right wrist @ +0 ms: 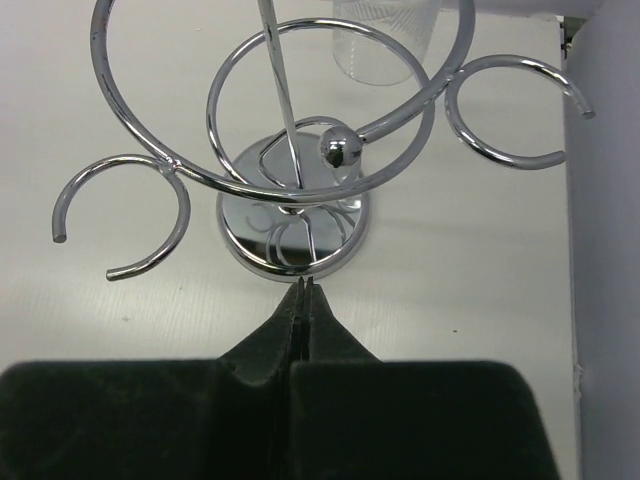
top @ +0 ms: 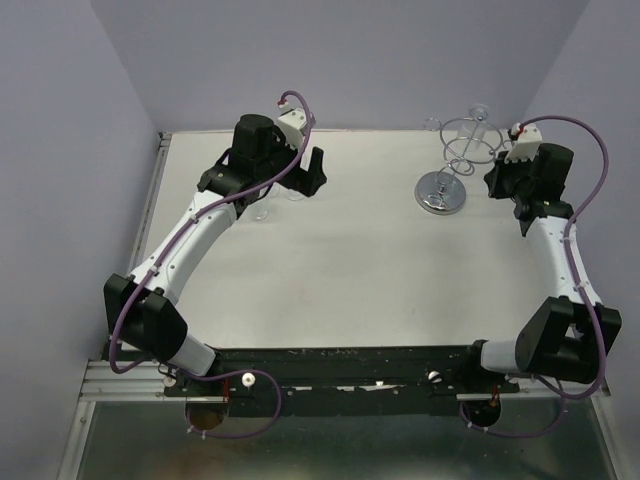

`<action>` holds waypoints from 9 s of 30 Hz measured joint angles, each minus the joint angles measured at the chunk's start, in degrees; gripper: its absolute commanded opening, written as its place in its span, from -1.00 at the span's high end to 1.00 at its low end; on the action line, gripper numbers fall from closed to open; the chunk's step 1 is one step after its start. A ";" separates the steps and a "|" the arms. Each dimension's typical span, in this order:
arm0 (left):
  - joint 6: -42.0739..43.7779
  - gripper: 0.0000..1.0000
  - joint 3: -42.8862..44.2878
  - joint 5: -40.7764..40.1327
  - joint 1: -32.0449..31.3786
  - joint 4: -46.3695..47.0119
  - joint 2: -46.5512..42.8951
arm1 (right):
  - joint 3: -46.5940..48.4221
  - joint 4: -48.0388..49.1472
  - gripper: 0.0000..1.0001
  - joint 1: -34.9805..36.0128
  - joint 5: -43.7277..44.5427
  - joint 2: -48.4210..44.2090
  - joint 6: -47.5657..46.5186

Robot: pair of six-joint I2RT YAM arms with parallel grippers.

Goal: Take the wine glass off the wine glass rack

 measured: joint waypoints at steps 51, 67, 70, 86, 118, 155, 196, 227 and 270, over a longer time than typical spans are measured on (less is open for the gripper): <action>3.28 -0.98 -2.73 -1.86 0.02 0.39 -0.87 | 29.29 -0.33 0.92 23.76 -0.07 30.40 -0.81; 4.04 -0.98 -2.73 -2.45 0.02 0.35 -0.90 | 33.42 -1.36 -0.12 26.08 0.74 31.23 5.57; 3.63 -0.98 -2.73 -2.47 0.02 0.35 -0.90 | 33.40 -1.57 -0.37 26.08 -1.29 26.47 8.11; 1.62 -0.98 -2.05 -2.45 0.02 0.02 0.09 | 24.15 3.61 -0.74 0.33 -16.87 8.39 16.00; 23.89 -0.98 18.99 -5.33 0.00 -8.72 9.84 | 20.00 -3.52 -0.76 -16.22 -51.67 26.75 -30.42; 32.28 -0.98 23.43 -12.26 -6.60 -14.32 14.36 | 46.95 -21.11 -0.70 -11.47 -55.04 50.40 -38.69; 32.46 -0.98 20.11 -14.25 -6.60 -15.04 14.25 | 37.81 -5.75 0.99 -10.91 -54.64 46.82 -28.28; 33.27 -0.98 11.41 -13.25 -9.62 -6.67 8.31 | 23.21 4.52 0.99 -12.57 -40.74 32.09 -18.29; 37.48 -0.97 -13.79 -6.12 -14.97 28.63 -9.42 | 26.71 15.23 0.99 22.56 -21.90 11.63 53.16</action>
